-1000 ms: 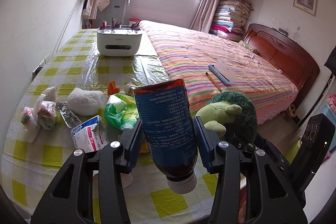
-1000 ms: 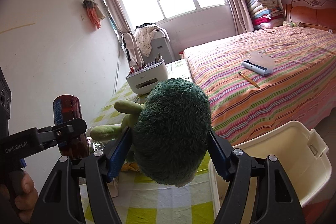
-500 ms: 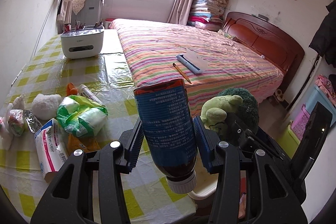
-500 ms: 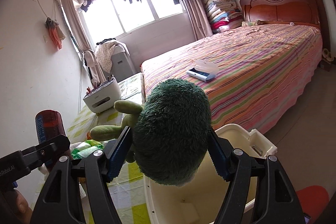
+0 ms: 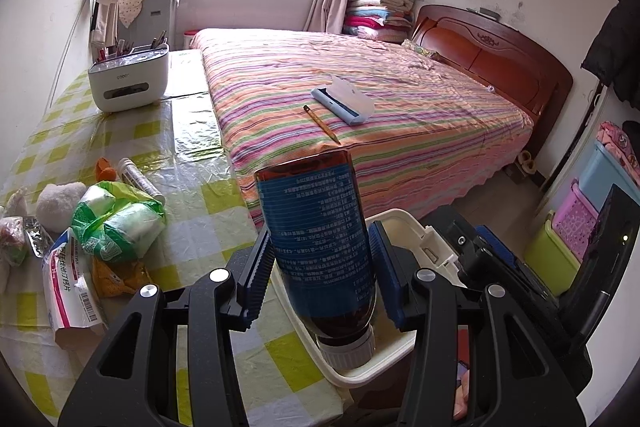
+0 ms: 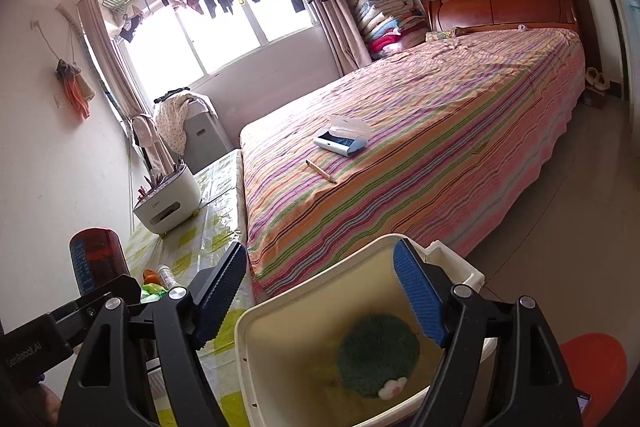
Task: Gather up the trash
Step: 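Lower the blue bottle into the white bin and open the left tool, then move the left tool to the white medicine box and grasp it, then grasp the green plastic bag with the right tool while the left tool holds the box, then carry the green bag into the bin and open the right tool while the left tool carries the box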
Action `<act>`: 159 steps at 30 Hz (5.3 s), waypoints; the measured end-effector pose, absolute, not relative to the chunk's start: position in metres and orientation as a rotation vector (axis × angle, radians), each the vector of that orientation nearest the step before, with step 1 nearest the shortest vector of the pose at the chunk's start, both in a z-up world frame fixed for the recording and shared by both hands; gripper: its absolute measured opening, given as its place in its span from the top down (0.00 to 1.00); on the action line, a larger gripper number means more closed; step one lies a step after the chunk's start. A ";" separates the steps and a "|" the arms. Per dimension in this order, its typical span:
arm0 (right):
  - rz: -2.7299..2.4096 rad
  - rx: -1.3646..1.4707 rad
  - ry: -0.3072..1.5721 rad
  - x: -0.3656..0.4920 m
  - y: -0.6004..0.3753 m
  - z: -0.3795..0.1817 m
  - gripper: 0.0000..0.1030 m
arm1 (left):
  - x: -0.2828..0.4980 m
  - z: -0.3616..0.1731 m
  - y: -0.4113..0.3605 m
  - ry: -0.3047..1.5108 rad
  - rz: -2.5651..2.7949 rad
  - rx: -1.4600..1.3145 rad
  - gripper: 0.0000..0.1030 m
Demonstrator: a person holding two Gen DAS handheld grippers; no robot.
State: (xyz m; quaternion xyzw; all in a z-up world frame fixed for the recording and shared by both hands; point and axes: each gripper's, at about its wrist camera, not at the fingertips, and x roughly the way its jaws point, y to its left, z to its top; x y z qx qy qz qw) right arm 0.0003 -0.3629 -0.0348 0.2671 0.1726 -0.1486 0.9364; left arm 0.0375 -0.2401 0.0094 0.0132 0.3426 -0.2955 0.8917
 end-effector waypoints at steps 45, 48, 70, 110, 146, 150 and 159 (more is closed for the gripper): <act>-0.234 0.584 0.259 0.004 -0.341 -0.019 0.26 | 0.073 0.017 -0.095 0.631 -0.363 0.219 0.13; -0.198 0.554 0.284 0.016 -0.325 -0.017 0.26 | 0.089 0.014 -0.063 0.703 -0.339 0.100 0.13; -0.041 0.436 0.364 0.071 -0.236 -0.010 0.26 | 0.133 -0.067 -0.001 1.093 -0.218 -0.056 0.13; 0.141 0.172 0.527 0.149 -0.125 -0.022 0.26 | 0.136 -0.056 0.038 0.998 -0.170 -0.244 0.56; 0.244 0.261 0.625 0.194 -0.109 -0.045 0.83 | 0.122 -0.012 0.074 0.820 -0.107 -0.260 0.56; 0.277 0.348 0.598 0.187 -0.121 -0.038 0.83 | 0.121 -0.009 0.069 0.812 -0.118 -0.257 0.56; 0.296 0.416 0.543 0.168 -0.140 -0.024 0.83 | 0.118 -0.001 0.051 0.787 -0.151 -0.237 0.56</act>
